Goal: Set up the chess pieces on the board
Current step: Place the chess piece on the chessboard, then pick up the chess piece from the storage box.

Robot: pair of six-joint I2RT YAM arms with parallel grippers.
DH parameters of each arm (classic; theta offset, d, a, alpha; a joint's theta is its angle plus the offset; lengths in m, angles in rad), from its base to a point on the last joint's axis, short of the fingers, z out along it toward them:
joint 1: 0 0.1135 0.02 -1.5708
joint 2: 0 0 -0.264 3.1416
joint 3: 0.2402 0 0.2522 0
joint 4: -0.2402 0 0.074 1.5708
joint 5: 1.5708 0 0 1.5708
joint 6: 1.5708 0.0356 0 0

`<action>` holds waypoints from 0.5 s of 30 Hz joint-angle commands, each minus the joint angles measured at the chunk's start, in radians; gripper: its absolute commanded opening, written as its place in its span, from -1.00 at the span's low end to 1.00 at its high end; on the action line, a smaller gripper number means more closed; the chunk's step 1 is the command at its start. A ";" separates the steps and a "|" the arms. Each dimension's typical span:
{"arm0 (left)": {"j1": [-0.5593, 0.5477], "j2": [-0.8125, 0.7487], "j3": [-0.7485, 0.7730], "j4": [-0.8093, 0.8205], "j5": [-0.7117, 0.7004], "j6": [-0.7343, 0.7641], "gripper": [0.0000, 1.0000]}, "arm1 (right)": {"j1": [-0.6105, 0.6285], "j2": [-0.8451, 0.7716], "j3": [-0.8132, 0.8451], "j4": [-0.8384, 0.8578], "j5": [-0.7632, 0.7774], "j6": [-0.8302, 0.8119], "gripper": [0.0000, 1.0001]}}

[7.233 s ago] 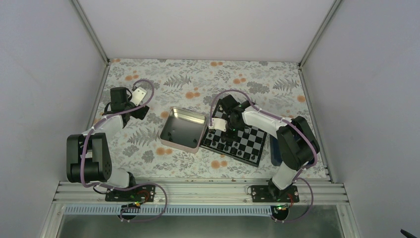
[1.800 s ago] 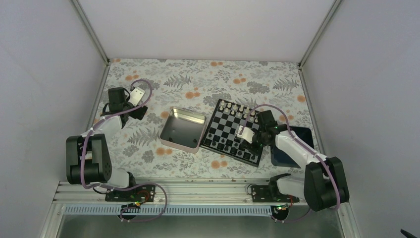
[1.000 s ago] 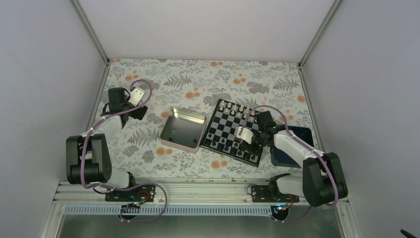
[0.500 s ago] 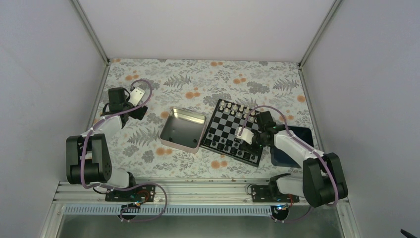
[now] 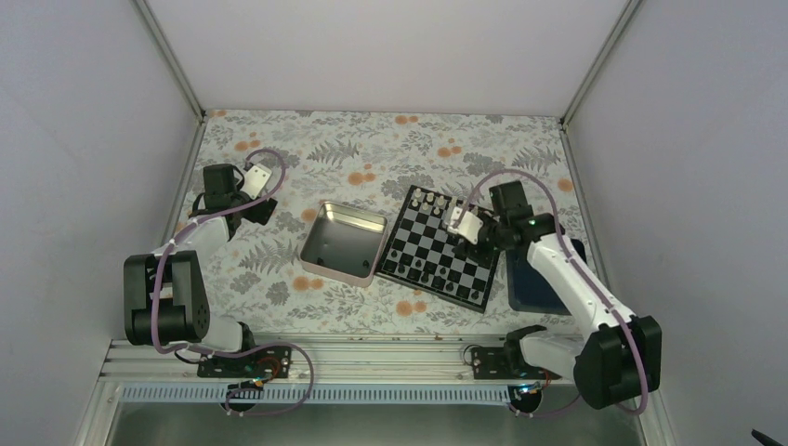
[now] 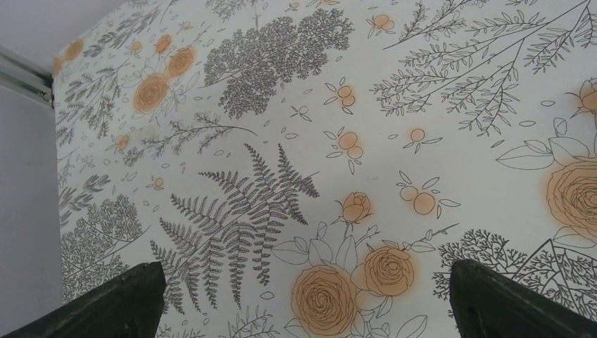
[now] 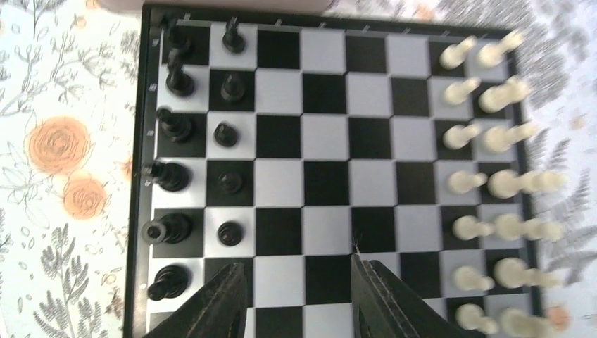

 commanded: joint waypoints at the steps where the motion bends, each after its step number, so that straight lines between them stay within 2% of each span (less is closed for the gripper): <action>1: 0.006 -0.023 0.014 0.006 0.028 0.005 1.00 | 0.032 0.050 0.136 -0.050 -0.022 0.021 -0.16; 7: 0.005 -0.027 0.012 0.006 0.028 0.011 1.00 | 0.199 0.250 0.354 -0.045 -0.005 0.105 -0.02; 15: 0.006 -0.006 0.015 0.011 0.004 0.012 1.00 | 0.425 0.636 0.664 -0.085 0.094 0.169 -0.01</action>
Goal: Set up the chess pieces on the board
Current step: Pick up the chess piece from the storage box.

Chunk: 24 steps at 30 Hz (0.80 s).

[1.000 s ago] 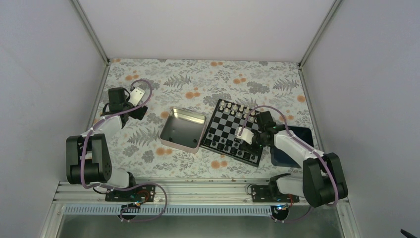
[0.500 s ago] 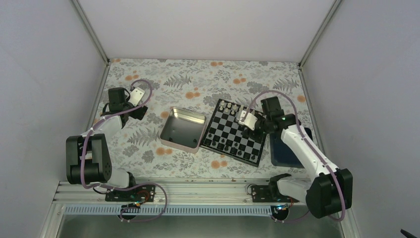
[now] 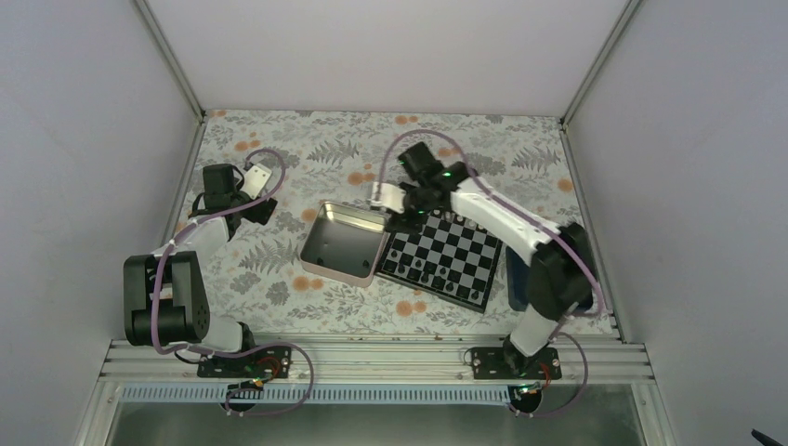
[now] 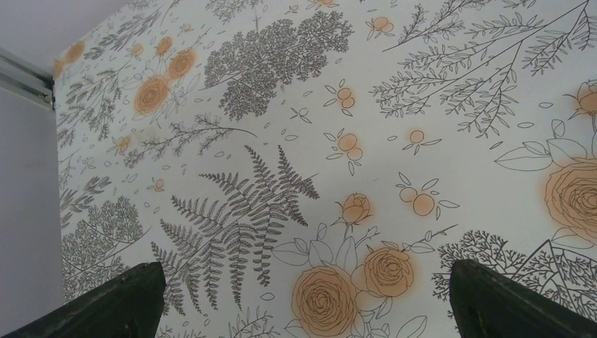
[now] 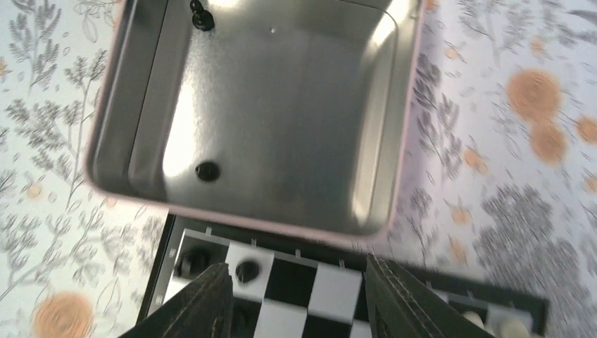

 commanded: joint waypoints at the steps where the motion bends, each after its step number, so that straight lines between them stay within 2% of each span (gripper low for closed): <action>1: 0.005 0.004 0.018 0.011 -0.005 0.010 1.00 | 0.088 0.184 0.157 -0.067 0.075 0.058 0.00; 6: 0.005 0.037 0.023 0.009 -0.015 0.010 1.00 | 0.161 0.365 0.337 -0.177 0.183 0.065 0.03; 15: 0.005 0.081 0.030 0.007 -0.034 0.013 1.00 | 0.214 0.574 0.597 -0.364 0.184 0.038 0.01; 20: 0.005 0.101 0.030 0.009 -0.035 0.017 1.00 | 0.235 0.629 0.656 -0.446 0.204 0.067 0.07; 24: 0.005 0.111 0.029 0.010 -0.025 0.017 1.00 | 0.266 0.639 0.637 -0.478 0.247 0.098 0.11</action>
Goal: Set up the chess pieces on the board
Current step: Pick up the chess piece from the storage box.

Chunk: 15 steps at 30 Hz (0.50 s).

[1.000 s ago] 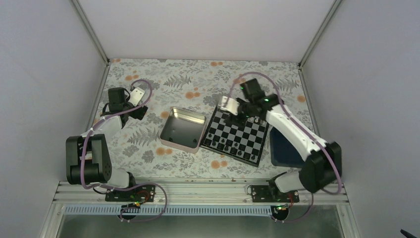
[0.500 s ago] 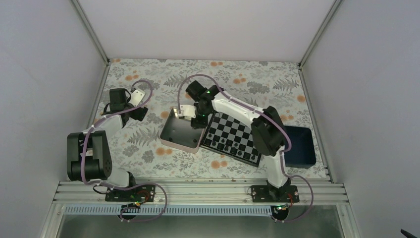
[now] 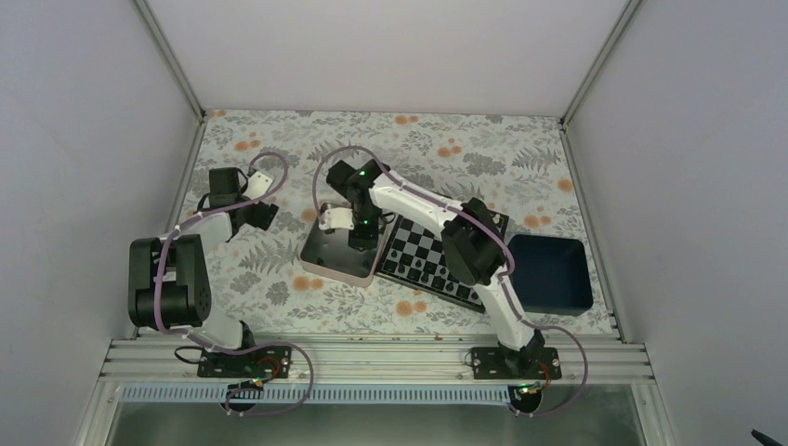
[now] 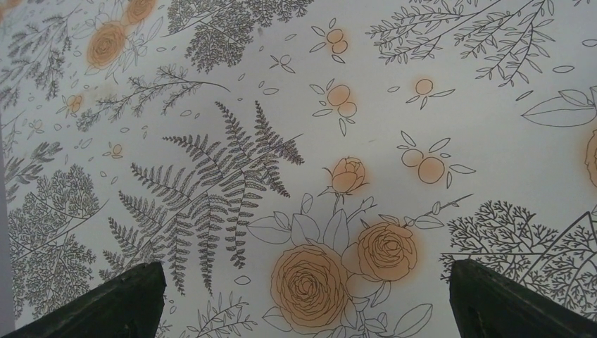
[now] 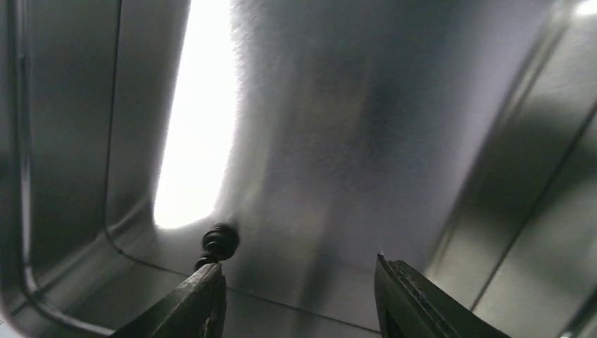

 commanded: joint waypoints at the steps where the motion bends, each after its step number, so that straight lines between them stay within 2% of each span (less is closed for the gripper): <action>1: 0.005 0.016 0.023 0.013 0.012 0.014 1.00 | 0.043 0.014 0.000 -0.088 0.050 0.047 0.12; 4: 0.005 0.017 0.019 0.017 0.016 0.015 1.00 | 0.050 0.007 -0.004 -0.089 0.056 0.072 0.15; 5: 0.005 0.018 0.020 0.017 0.018 0.015 1.00 | 0.053 0.003 -0.007 -0.090 0.057 0.078 0.24; 7: 0.005 0.014 0.020 0.015 0.027 0.013 1.00 | 0.062 -0.003 -0.017 -0.090 0.054 0.090 0.28; 15: 0.004 -0.012 0.013 0.015 0.039 0.011 1.00 | 0.079 0.006 -0.082 -0.088 0.060 0.104 0.15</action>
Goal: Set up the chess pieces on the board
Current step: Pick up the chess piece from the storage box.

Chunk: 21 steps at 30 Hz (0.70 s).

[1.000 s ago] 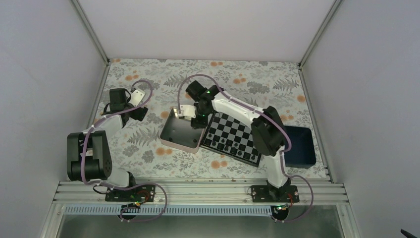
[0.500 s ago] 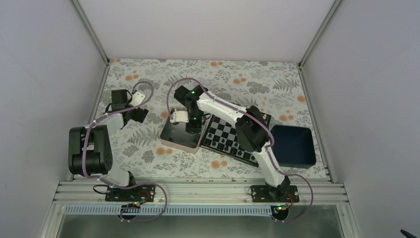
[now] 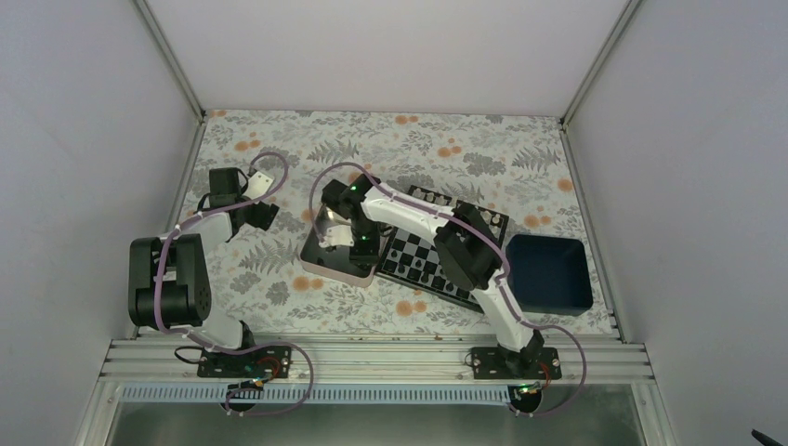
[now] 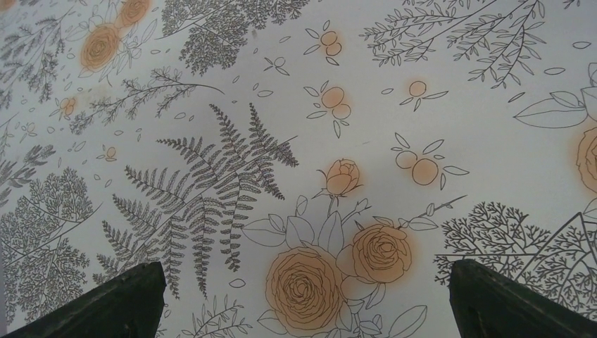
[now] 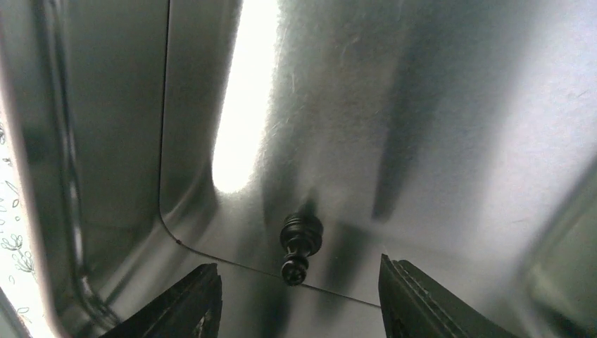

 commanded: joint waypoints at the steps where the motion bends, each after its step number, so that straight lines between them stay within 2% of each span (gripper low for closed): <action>1: 0.005 -0.016 0.011 0.015 0.029 0.010 1.00 | 0.011 0.004 -0.015 -0.020 0.016 0.023 0.14; 7: 0.005 -0.024 0.002 0.022 0.029 0.012 1.00 | 0.011 0.033 -0.007 -0.020 0.013 0.021 0.03; 13: 0.006 -0.022 -0.001 0.025 0.032 0.014 1.00 | 0.012 0.052 -0.004 -0.020 0.010 0.016 -0.17; 21: 0.006 -0.017 -0.004 0.030 0.035 0.017 1.00 | 0.011 0.044 0.024 -0.019 0.017 0.012 -0.71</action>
